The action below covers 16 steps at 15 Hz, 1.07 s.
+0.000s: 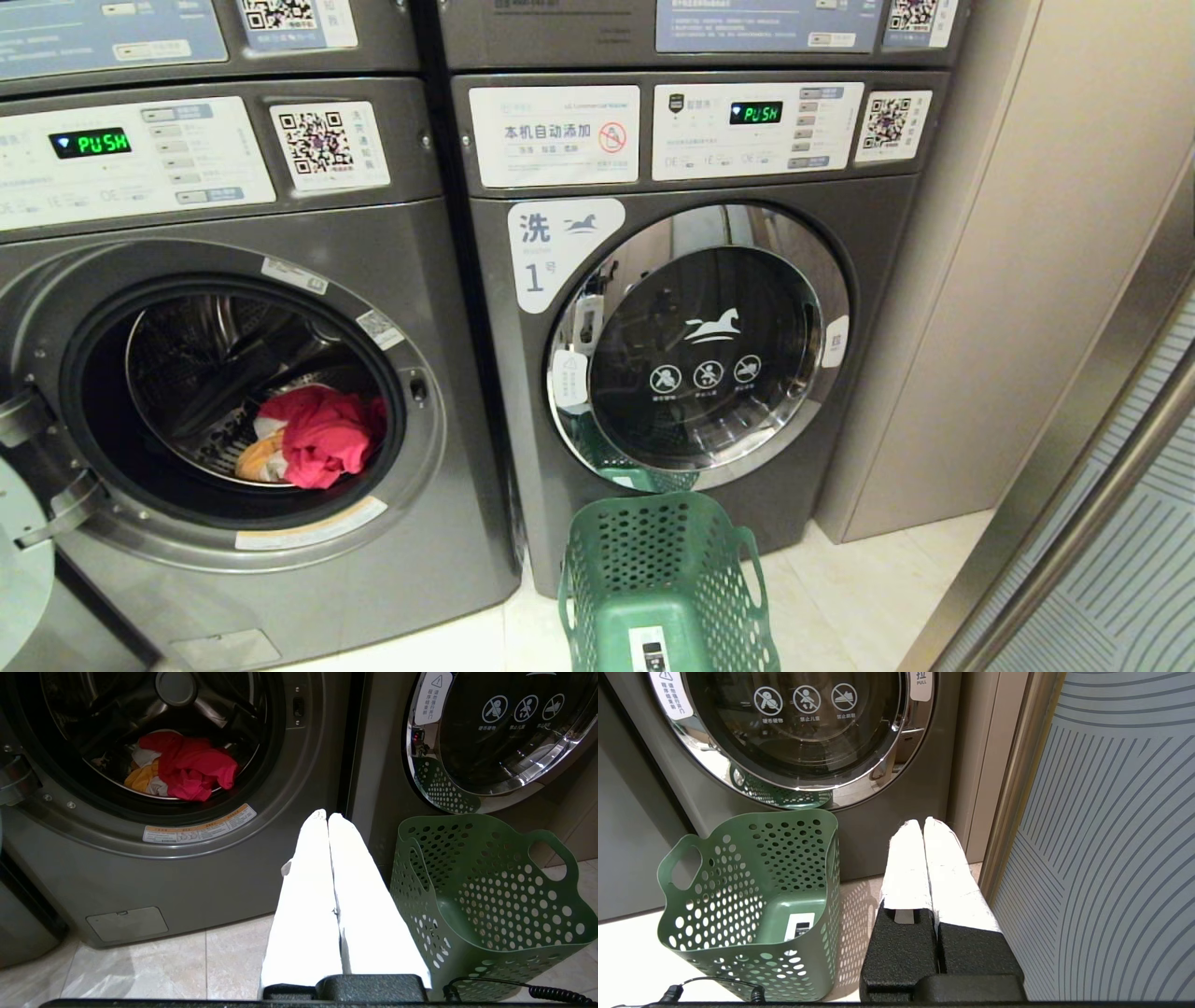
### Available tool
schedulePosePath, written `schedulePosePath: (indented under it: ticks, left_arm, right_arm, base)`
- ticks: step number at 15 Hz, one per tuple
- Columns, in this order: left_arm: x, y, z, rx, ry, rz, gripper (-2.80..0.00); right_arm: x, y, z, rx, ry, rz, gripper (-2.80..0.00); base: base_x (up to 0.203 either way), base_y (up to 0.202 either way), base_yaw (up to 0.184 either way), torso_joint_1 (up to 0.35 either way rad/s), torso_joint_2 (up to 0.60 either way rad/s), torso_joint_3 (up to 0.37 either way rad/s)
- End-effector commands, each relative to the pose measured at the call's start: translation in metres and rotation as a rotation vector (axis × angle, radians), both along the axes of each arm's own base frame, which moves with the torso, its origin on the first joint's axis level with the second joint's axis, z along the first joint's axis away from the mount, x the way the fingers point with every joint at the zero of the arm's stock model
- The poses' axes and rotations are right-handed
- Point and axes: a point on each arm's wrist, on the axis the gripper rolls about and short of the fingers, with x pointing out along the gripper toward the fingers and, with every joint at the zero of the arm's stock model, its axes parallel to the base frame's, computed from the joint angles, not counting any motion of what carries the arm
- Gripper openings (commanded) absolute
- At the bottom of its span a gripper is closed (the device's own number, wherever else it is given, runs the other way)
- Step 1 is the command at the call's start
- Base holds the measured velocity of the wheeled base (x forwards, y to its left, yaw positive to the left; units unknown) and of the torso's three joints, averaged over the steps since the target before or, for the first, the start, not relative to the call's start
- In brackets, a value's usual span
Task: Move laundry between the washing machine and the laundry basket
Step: Pick a cloth and place it into the basket
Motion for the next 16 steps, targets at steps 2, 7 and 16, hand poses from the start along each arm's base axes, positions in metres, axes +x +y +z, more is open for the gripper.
schedulePosePath:
  ticks: [2, 7, 16]
  left_arm:
    - [0.0, 0.0, 0.0, -0.001, -0.001, 0.001, -2.8]
    - [0.0, 0.0, 0.0, -0.001, -0.001, 0.001, -2.8]
    - [0.0, 0.0, 0.0, -0.001, -0.001, 0.001, -2.8]
  right_arm:
    - [0.0, 0.0, 0.0, 0.0, 0.0, 0.0, -2.8]
    - [0.0, 0.0, 0.0, 0.0, 0.0, 0.0, -2.8]
    - [0.0, 0.0, 0.0, 0.0, 0.0, 0.0, -2.8]
  base:
    - [0.0, 0.0, 0.0, 0.0, 0.0, 0.0]
    - [0.0, 0.0, 0.0, 0.0, 0.0, 0.0]
    - [0.0, 0.0, 0.0, 0.0, 0.0, 0.0]
